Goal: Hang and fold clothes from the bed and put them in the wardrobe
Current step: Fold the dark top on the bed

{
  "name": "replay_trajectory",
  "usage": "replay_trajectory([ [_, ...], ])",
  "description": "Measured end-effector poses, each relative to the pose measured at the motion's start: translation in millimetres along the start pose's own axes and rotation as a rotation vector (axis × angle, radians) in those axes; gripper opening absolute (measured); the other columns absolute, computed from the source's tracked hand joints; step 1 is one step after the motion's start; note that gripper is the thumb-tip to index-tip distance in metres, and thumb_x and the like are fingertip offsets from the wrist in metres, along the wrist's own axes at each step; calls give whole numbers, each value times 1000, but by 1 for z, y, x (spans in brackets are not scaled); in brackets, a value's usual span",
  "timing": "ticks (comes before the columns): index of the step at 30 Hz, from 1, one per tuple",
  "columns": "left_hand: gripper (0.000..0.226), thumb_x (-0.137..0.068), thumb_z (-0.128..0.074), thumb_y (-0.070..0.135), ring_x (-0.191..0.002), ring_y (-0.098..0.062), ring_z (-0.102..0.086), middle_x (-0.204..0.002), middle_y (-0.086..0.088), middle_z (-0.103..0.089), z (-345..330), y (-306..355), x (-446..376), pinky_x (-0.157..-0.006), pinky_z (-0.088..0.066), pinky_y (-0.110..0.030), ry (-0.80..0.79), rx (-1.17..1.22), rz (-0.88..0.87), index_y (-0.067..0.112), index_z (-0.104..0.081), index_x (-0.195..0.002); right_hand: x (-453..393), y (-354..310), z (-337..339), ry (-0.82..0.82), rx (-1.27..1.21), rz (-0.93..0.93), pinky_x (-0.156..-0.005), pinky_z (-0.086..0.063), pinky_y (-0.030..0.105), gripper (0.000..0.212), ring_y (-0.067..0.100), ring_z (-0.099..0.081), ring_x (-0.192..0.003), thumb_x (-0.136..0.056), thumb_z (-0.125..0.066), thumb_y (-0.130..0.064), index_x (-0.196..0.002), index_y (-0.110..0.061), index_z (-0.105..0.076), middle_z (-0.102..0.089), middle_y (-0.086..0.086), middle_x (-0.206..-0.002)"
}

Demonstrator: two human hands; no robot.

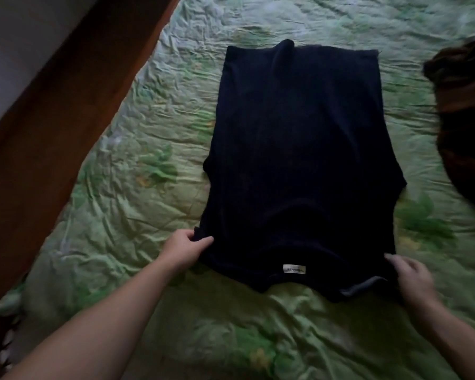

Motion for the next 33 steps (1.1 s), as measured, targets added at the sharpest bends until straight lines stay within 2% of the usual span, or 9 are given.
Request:
replay_trajectory([
  [6,22,-89,-65,29,-61,-19,-66,-84,-7,-71,13,-11,6,-48,-47,-24,37,-47,52,10,-66,-102,7,8,18,-8,274,1,-76,-48,41,40,33,-60,-89,-87,-68,-28,-117,-2,-63,-62,11,-95],
  [11,29,-83,-73,24,-82,-19,-66,-100,-10,-71,13,1,4,-62,-52,-28,21,184,17,9,-66,-107,14,-14,14,27,205,82,-79,-54,51,25,34,-64,-83,-85,-69,-31,-95,-8,-66,-67,8,-86],
  [14,26,-82,-72,13,-86,-23,-65,-107,-14,-68,6,30,5,-68,-53,-31,-25,458,-6,10,-61,-106,28,-49,3,42,82,259,-72,-52,43,10,30,-64,-79,-85,-69,-22,-82,-13,-65,-67,7,-80],
  [17,32,-80,-74,15,-87,-27,-67,-104,-12,-67,11,57,-1,-75,-57,-41,65,559,-77,26,-57,-104,32,-82,-5,49,-49,356,-72,-51,37,15,26,-61,-82,-82,-71,-11,-92,-12,-60,-63,3,-81],
  [20,19,-89,-63,9,-66,-17,-63,-87,-9,-66,23,82,-4,-61,-54,-29,113,683,-143,27,-63,-94,18,-95,-4,7,-241,264,-74,-55,41,22,26,-62,-82,-85,-66,-7,-99,-25,-62,-65,8,-90],
  [23,24,-96,-48,7,-55,-7,-63,-75,-3,-67,29,97,-11,-51,-51,-20,55,796,-90,18,-67,-89,6,-106,-1,-56,-466,114,-49,-56,26,21,20,-62,-66,-92,-55,-5,-85,-21,-66,-65,9,-83],
  [26,33,-92,-35,5,-76,-11,-63,-90,-4,-63,28,106,-18,-68,-48,-27,-109,871,-55,15,-62,-107,-4,-119,-2,-176,-583,11,-59,-52,31,27,17,-60,-72,-97,-36,-14,-90,-19,-62,-62,5,-86],
  [29,44,-86,-46,-10,-87,-19,-58,-95,-9,-62,36,110,-33,-70,-50,-27,-42,604,-133,9,-56,-124,-14,-131,-4,-286,-559,27,-69,-45,35,37,20,-58,-81,-89,-26,-4,-103,-18,-57,-60,7,-93],
  [33,25,-83,-68,1,-91,-25,-66,-100,-12,-69,45,118,-49,-83,-56,-35,143,314,-148,11,-67,-106,-31,-146,-2,-166,-122,191,-66,-47,33,33,17,-59,-76,-90,-49,4,-115,-15,-58,-62,6,-90],
])
Point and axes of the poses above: each hand's wrist, its own x-axis away from the middle knuckle, its own z-axis out of the back of the hand, y = z × x, the point moved 7 cm from there along -x, towards the middle knuckle
